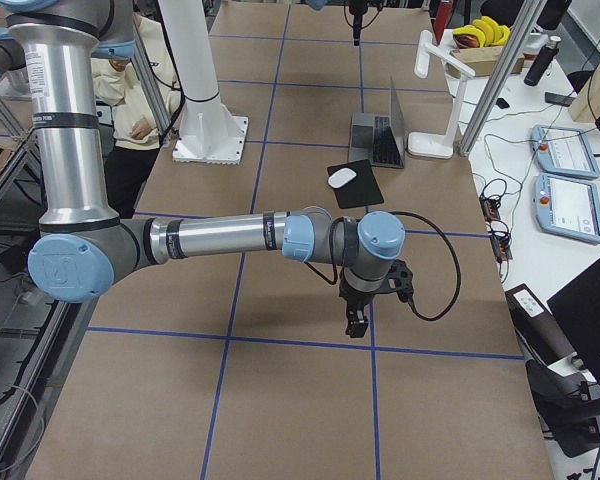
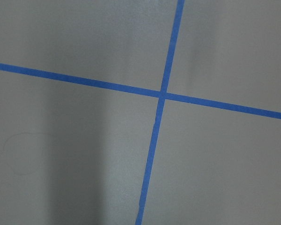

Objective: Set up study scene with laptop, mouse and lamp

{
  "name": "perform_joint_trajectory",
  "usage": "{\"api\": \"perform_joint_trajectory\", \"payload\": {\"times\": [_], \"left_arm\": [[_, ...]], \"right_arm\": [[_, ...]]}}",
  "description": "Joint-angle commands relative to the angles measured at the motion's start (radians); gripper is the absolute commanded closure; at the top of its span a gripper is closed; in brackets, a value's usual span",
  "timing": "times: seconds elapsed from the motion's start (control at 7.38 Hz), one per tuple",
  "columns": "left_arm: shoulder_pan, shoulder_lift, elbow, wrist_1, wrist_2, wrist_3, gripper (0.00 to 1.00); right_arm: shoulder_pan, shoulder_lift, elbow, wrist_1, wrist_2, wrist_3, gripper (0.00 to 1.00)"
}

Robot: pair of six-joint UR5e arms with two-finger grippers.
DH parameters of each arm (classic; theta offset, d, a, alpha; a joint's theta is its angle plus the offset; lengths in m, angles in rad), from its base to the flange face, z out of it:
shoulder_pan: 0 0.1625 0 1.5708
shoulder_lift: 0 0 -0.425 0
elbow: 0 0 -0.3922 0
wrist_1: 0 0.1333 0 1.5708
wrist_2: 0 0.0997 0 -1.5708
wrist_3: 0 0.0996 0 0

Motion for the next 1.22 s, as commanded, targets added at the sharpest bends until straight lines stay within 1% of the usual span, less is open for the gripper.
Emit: {"api": "perform_joint_trajectory", "payload": {"times": [0.0,0.14,0.27,0.41,0.54,0.68,0.81,0.95,1.08], "left_arm": [[-0.171,0.141,0.05,-0.018,-0.096,0.268,0.01],[-0.248,0.187,0.119,-0.08,-0.129,0.365,0.01],[-0.318,0.213,0.228,-0.158,-0.173,0.466,0.01],[-0.401,0.215,0.355,-0.229,-0.196,0.568,0.01],[-0.475,0.214,0.435,-0.24,-0.197,0.651,0.01],[-0.529,0.212,0.466,-0.236,-0.198,0.686,0.01],[-0.569,0.212,0.463,-0.221,-0.241,0.702,0.01],[-0.593,0.197,0.447,-0.167,-0.297,0.701,0.01],[-0.6,0.192,0.413,-0.132,-0.298,0.701,0.01]], "right_arm": [[0.019,-0.036,0.012,0.001,-0.001,-0.047,0.0],[0.046,-0.047,0.009,0.001,0.005,-0.076,0.0],[0.048,-0.058,0.009,0.001,0.003,-0.075,0.0],[0.054,-0.07,0.018,0.001,0.002,-0.078,0.0],[0.057,-0.072,0.017,0.001,-0.001,-0.077,0.0],[0.057,-0.072,0.017,0.001,-0.001,-0.072,0.0],[0.057,-0.072,0.017,0.001,-0.001,-0.072,0.0],[0.057,-0.072,0.019,0.001,-0.001,-0.069,0.0],[0.057,-0.075,0.025,0.001,0.0,-0.069,0.0]]}}
